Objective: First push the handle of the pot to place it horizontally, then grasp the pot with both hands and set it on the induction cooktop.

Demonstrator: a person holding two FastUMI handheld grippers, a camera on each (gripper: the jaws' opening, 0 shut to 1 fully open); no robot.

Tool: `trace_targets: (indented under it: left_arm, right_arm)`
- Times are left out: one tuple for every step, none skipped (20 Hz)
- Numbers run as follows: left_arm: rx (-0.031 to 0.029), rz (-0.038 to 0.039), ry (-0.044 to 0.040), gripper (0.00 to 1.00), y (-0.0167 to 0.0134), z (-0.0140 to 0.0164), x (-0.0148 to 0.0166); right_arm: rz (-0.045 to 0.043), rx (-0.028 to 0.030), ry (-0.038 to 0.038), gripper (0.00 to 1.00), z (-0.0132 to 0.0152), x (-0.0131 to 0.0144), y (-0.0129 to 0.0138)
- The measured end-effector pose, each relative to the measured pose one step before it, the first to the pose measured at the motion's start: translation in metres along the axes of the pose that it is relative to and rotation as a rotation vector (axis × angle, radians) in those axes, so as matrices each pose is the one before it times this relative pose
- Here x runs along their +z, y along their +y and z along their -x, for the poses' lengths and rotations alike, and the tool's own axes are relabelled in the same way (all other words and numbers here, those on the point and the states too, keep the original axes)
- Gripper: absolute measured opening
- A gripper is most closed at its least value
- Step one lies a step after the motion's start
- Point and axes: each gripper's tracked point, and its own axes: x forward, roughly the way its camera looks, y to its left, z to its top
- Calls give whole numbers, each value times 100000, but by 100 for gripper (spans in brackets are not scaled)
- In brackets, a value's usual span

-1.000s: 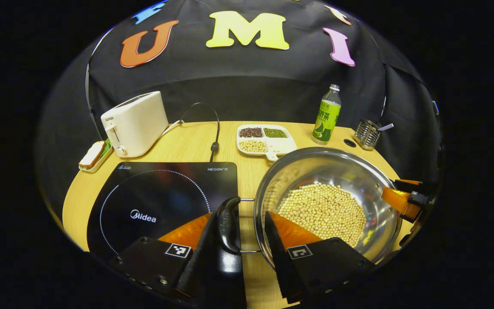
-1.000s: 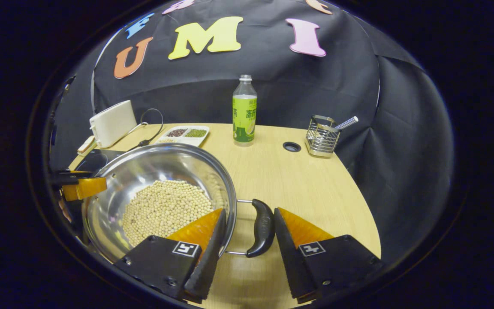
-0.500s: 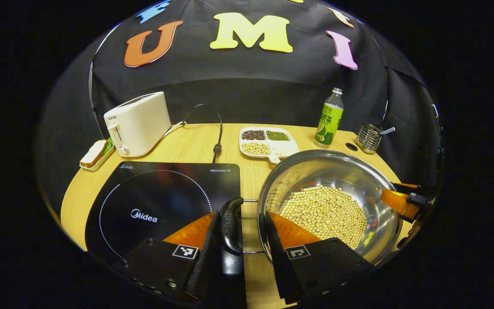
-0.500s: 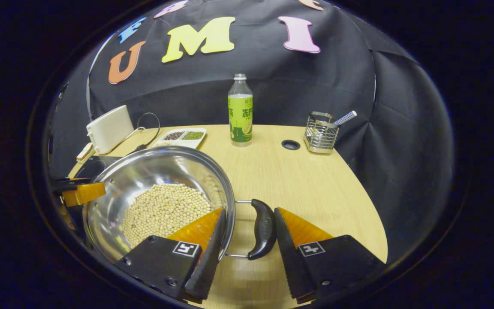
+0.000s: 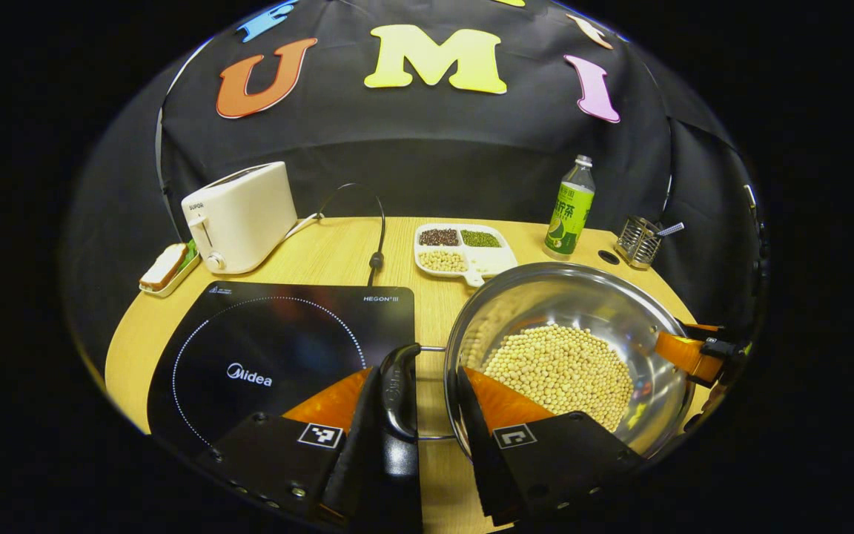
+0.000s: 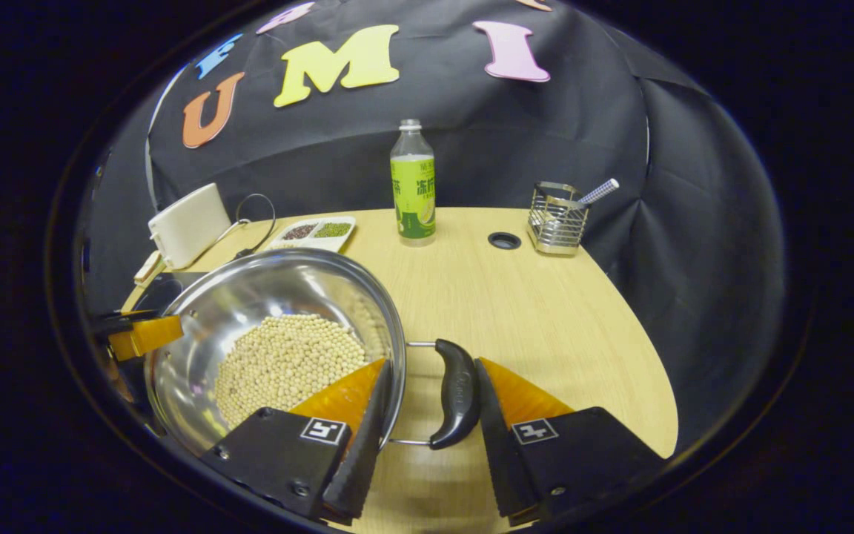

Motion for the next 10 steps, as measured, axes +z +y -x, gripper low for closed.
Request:
trace_targets:
  left_arm:
    - [-280,851,7,59,-42,-27,27]
    - [-483,479,136,59,-78,9,-57]
    - [-461,990,415,58,-75,247,-232]
    - [11,497,675,55,-161,-53,-10]
    - [-402,-114,366,55,-203,230,-63]
    - [-395,4,8,55,-249,374,57]
    - [-412,-163,-687,55,-225,738,242]
    - [-146,-601,-1363,55,-19,590,340]
    - [17,-552,-1731,55,-23,857,522]
    - [119,-642,-1501,54,19,799,516]
  right_arm:
    - [-837,-341,412,65,33,17,78]
    - [500,-417,594,63,156,-56,-88]
    - [27,-633,480,64,190,-122,-227]
    - [-204,-608,-51,62,409,-7,-92]
    - [-8,-889,-12,63,511,76,-179]
    - [-477,-488,-658,61,672,159,-205]
    - [172,-220,-684,61,602,134,-66]
    - [-255,77,-826,61,865,190,-64]
    - [252,69,-1060,61,945,342,43]
    - [164,77,-1276,60,1053,344,28]
